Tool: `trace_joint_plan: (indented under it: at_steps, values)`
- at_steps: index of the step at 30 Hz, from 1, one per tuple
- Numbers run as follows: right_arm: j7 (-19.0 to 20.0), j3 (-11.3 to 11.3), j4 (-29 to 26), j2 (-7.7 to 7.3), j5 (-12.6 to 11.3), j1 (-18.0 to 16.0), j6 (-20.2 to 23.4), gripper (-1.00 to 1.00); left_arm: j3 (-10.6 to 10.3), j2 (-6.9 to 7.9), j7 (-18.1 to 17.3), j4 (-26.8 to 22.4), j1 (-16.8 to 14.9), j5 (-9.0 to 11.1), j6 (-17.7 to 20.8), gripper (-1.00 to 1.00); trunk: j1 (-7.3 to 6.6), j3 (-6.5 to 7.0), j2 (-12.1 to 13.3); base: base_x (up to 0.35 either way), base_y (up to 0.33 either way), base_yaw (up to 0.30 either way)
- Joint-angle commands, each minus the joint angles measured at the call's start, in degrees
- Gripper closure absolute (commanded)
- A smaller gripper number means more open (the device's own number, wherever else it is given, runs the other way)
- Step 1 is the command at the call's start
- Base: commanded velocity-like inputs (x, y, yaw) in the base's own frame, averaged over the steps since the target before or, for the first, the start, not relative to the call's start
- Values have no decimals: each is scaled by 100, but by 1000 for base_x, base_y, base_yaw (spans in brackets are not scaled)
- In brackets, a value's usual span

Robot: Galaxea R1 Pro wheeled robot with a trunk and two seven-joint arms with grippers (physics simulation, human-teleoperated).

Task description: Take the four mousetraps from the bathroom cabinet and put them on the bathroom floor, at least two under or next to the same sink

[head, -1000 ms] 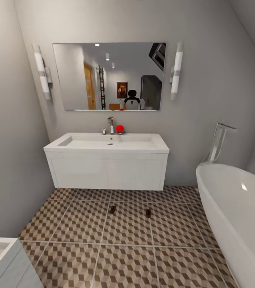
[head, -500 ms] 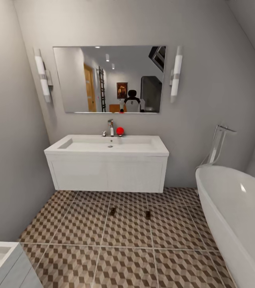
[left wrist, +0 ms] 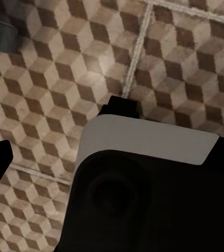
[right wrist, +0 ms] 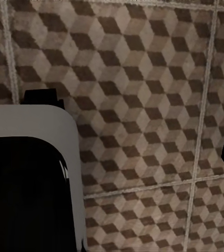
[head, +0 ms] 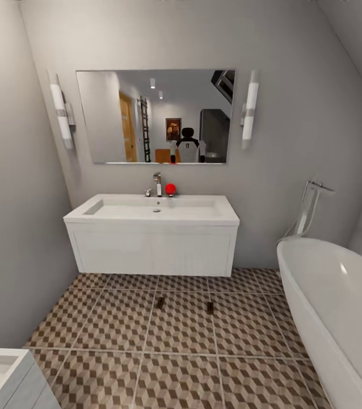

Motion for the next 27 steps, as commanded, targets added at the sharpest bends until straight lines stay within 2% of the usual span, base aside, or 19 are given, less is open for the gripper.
trace_joint_plan:
  at_steps: [1, 10, 27]
  values:
    - [-2, 48, 17, 2, -59, -7, -36, -100, -35, -1, 19, -2, -2, 44, 4, -100, -23, 13, 39, 0, 0, 0]
    - [-2, 48, 15, 20, -56, 8, -73, -100, -35, -3, 11, -2, 49, 44, -159, -100, -221, 174, 400, 0, 0, 0]
    - [-2, 48, 16, 34, -54, 10, -79, -100, -35, 2, 12, -2, 57, 45, -193, -100, -594, 480, 1081, 0, 0, 0]
